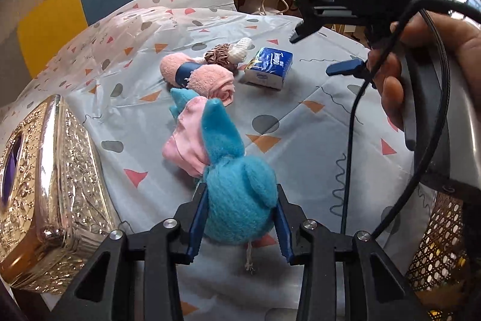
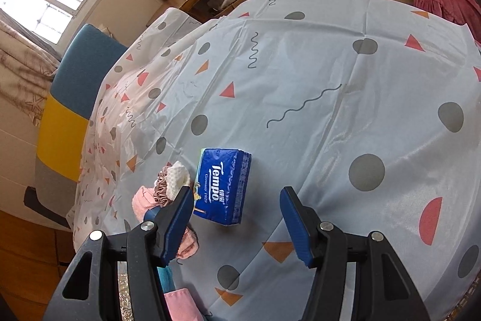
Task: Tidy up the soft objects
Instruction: 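Grasp the brown scrunchie with white knit pieces with the right gripper while the left lifts the bunny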
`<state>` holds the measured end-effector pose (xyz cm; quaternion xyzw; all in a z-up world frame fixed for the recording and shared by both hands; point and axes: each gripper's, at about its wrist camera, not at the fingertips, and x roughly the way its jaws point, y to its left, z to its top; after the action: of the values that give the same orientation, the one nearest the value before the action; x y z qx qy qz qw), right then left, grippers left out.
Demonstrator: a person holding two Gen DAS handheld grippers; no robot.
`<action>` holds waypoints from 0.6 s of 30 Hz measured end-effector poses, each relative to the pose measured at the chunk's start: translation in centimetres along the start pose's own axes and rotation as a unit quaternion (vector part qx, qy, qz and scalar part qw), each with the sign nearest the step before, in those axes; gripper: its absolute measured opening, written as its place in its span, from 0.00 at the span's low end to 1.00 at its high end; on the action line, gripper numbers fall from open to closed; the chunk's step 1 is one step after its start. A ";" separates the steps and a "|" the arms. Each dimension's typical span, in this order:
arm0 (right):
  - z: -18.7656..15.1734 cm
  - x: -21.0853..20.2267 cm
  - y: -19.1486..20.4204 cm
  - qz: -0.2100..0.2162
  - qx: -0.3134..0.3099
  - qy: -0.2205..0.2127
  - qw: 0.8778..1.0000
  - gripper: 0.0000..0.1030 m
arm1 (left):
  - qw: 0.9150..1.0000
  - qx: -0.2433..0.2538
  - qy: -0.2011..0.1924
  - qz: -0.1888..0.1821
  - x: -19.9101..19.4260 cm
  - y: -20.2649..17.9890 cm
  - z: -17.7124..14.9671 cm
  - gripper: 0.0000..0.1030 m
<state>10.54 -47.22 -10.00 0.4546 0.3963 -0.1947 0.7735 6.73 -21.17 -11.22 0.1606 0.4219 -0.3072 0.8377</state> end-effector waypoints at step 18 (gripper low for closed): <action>-1.8 0.8 8.4 -0.015 -0.236 0.041 0.971 0.59 | 0.997 -0.043 -0.026 -0.052 0.0 2.3 -1.4 0.41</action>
<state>15.81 -41.29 -6.52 0.2608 0.4696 -0.0884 0.8388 7.41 -18.67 -12.06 0.0945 0.4201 -0.3362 0.8376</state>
